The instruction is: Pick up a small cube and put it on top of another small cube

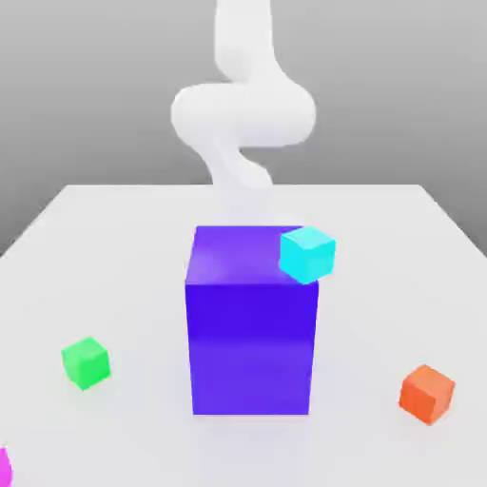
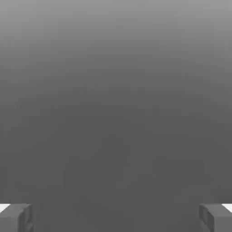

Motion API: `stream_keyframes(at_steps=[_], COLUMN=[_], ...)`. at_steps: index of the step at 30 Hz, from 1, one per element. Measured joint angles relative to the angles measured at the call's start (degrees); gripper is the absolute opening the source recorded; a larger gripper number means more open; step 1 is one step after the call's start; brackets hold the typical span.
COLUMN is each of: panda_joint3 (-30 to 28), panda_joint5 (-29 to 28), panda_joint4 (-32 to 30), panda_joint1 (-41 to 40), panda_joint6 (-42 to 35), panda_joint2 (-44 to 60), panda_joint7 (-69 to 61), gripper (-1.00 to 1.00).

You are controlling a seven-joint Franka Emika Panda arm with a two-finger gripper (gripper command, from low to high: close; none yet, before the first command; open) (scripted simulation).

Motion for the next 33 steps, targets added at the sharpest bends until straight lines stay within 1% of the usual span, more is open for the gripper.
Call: stream_keyframes(at_steps=[10, 19, 25, 33], panda_joint3=[-0.01, -2.96, -4.92, -6.81], panda_joint5=[-2.02, -2.38, -0.07, 6.05], panda_joint4=[3.65, 6.88, 9.02, 12.02], panda_joint1=[-8.96, -14.94, -17.88, -22.05], panda_joint6=[4.24, 8.02, 10.58, 14.67], panda_joint2=[21.14, 39.82, 52.29, 68.98], panda_joint7=[15.53, 28.27, 35.01, 41.01], gripper=[0.00, 0.00, 0.00, 0.00])
